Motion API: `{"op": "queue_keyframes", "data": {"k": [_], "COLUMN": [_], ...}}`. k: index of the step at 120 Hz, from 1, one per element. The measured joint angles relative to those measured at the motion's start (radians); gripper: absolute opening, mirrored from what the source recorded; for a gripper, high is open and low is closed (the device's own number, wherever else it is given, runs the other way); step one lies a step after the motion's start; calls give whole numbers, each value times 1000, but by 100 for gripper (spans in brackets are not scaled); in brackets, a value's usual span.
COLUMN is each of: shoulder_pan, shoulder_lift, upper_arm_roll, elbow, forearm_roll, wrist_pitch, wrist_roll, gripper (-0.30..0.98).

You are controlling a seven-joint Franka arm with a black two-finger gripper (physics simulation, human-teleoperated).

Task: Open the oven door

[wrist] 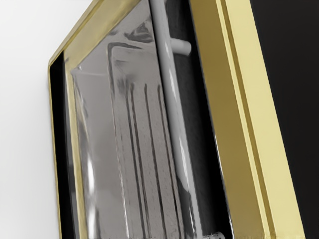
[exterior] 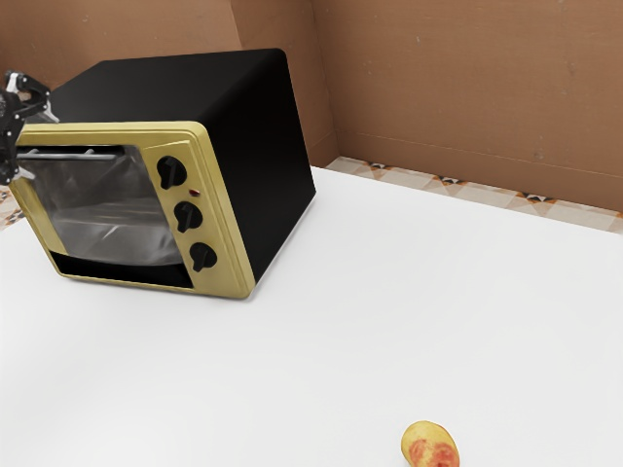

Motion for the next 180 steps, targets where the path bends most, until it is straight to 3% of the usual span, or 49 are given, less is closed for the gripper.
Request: {"op": "queue_keyframes", "data": {"k": [32,50,62,83,120,180], "shoulder_pan": [-9,-19,-50,-65,-75,-11], "shoulder_lift": [-10,-7,-20,-59,-19,81], "upper_arm_roll": [11,10,6,5,-3,6], "elbow": [-14,-14,-14,-12,4,109], "forearm_roll": [2,79,94,-35,-132,-159], "wrist_pitch": [9,73,75,-55,-137,-154], "wrist_roll": [107,203,214,62,-192,-413], "gripper": [69,69,69,69,69,69]}}
